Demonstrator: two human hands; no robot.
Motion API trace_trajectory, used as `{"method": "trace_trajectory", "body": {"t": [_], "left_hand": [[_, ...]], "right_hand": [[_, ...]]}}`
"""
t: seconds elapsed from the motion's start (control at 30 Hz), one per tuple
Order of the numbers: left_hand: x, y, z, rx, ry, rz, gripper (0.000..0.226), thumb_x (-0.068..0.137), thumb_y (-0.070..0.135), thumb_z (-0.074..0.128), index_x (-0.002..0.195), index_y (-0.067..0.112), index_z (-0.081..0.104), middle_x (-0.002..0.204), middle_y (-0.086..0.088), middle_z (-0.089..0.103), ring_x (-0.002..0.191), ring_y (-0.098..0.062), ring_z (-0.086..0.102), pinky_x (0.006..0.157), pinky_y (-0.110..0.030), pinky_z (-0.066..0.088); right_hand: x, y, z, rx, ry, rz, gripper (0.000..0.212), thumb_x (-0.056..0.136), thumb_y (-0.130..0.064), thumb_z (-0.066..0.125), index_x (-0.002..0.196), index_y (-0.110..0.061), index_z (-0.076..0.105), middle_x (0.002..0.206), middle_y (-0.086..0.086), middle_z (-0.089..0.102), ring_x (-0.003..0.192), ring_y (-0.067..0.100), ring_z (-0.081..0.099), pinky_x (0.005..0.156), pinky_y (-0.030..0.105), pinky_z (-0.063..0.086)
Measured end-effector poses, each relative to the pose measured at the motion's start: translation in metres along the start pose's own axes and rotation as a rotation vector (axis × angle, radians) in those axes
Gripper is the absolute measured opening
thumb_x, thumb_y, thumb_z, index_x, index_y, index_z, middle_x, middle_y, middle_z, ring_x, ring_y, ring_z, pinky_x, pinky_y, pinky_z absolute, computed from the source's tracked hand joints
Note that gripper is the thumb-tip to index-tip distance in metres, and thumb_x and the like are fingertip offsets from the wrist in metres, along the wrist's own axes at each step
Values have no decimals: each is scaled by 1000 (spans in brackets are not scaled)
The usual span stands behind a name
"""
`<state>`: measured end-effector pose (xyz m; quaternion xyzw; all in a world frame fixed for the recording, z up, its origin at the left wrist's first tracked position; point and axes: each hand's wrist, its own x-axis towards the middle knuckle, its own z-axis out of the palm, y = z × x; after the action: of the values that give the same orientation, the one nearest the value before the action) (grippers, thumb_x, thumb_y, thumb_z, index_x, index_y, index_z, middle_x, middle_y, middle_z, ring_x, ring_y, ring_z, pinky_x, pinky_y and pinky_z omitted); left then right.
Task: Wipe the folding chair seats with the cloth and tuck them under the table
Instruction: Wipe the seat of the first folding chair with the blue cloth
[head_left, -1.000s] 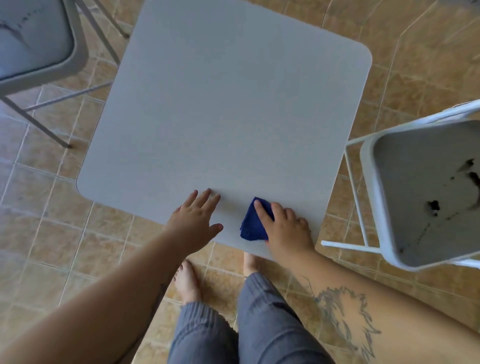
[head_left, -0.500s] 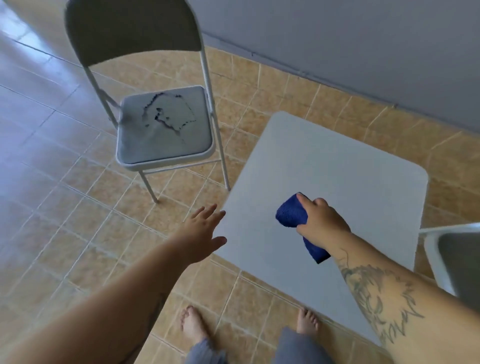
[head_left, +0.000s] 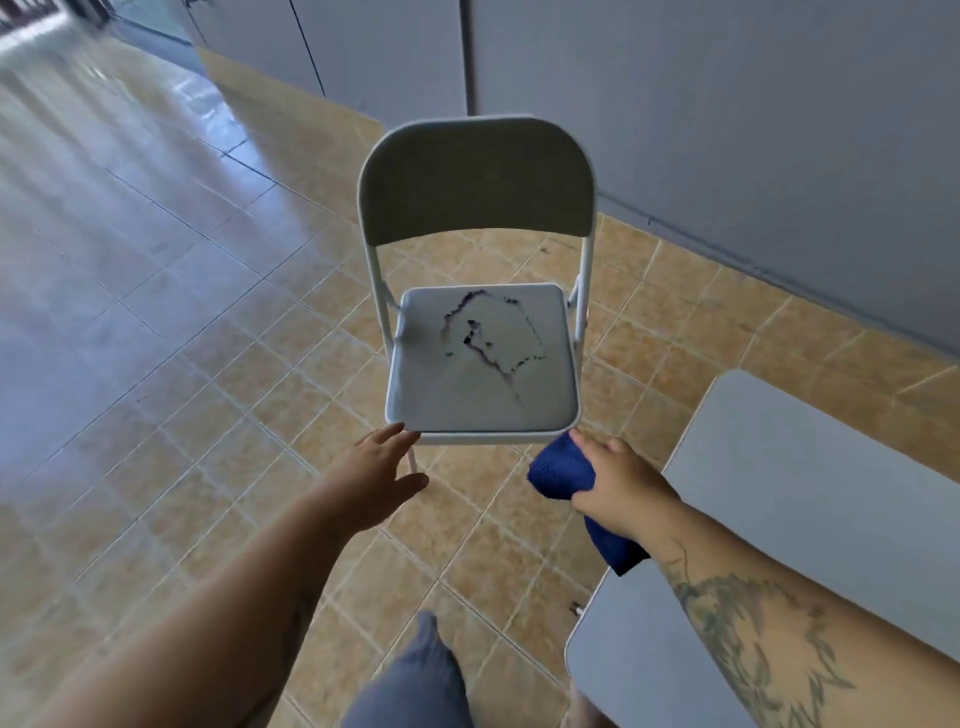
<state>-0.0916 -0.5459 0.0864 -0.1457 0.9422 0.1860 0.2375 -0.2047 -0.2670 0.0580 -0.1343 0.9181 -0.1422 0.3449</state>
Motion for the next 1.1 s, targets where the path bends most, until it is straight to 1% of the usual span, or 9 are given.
{"method": "trace_trajectory", "body": {"t": [0.13, 0.33, 0.53, 0.6, 0.67, 0.8, 0.93, 1.0, 1.1], "left_hand": [[58, -46, -10, -10, -115, 16, 69, 90, 46, 57, 150, 24, 30, 160, -2, 23, 142, -23, 32, 117, -38, 27], [156, -111, -50, 117, -241, 122, 67, 92, 45, 55, 150, 22, 30, 159, -5, 25, 143, -26, 29, 116, -37, 24], [232, -151, -49, 85, -256, 141, 65, 91, 46, 55, 148, 24, 33, 158, -3, 28, 143, -28, 29, 116, -43, 26], [264, -156, -27, 37, -224, 116, 66, 91, 46, 54, 149, 23, 31, 159, -3, 26, 144, -28, 26, 117, -42, 23], [300, -156, 10, 2, -155, 54, 73, 91, 52, 51, 151, 22, 24, 161, -4, 18, 148, -29, 14, 120, -43, 17], [351, -138, 98, -60, 12, -140, 83, 89, 63, 37, 154, 21, 7, 164, 0, -3, 149, -28, -7, 121, -48, 6], [355, -127, 136, -15, 222, -196, 81, 88, 65, 30, 154, 24, 6, 164, 2, -2, 150, -26, -3, 119, -50, 6], [356, -130, 140, -9, 226, -193, 81, 88, 64, 32, 154, 24, 6, 164, 1, -1, 150, -26, -2, 120, -50, 7], [354, -129, 143, 4, 238, -195, 81, 88, 64, 33, 154, 22, 10, 163, 1, 2, 150, -27, 2, 119, -51, 13]], "right_hand": [[67, -31, 2, 60, -11, 85, 85, 77, -32, 60, 149, -43, 16, 149, 2, 28, 125, 30, 45, 97, 40, 44], [134, -71, 32, 299, 79, 364, 85, 78, -31, 65, 150, -39, 22, 146, 11, 32, 128, 33, 43, 101, 38, 39], [196, -91, 41, 347, 149, 456, 84, 81, -32, 66, 149, -42, 19, 143, 10, 32, 122, 33, 47, 96, 39, 40], [233, -87, 46, 362, 233, 503, 82, 84, -35, 65, 150, -41, 16, 141, 12, 33, 123, 35, 45, 99, 41, 39], [268, -89, 70, 246, 288, 489, 76, 87, -41, 60, 151, -38, 18, 137, 15, 36, 123, 36, 42, 102, 41, 35], [314, -84, 136, -52, 418, 313, 65, 84, -39, 61, 145, -35, 38, 134, 17, 44, 108, 42, 47, 95, 48, 39], [335, -56, 136, -155, 608, 221, 60, 82, -38, 61, 140, -31, 46, 130, 19, 51, 103, 42, 53, 87, 46, 43], [369, -49, 116, -174, 692, 285, 59, 85, -39, 58, 142, -30, 44, 132, 17, 50, 108, 41, 52, 91, 45, 41], [448, -53, 72, 22, 791, 536, 60, 89, -38, 52, 146, -31, 35, 147, 14, 35, 129, 38, 38, 106, 44, 32]]}}
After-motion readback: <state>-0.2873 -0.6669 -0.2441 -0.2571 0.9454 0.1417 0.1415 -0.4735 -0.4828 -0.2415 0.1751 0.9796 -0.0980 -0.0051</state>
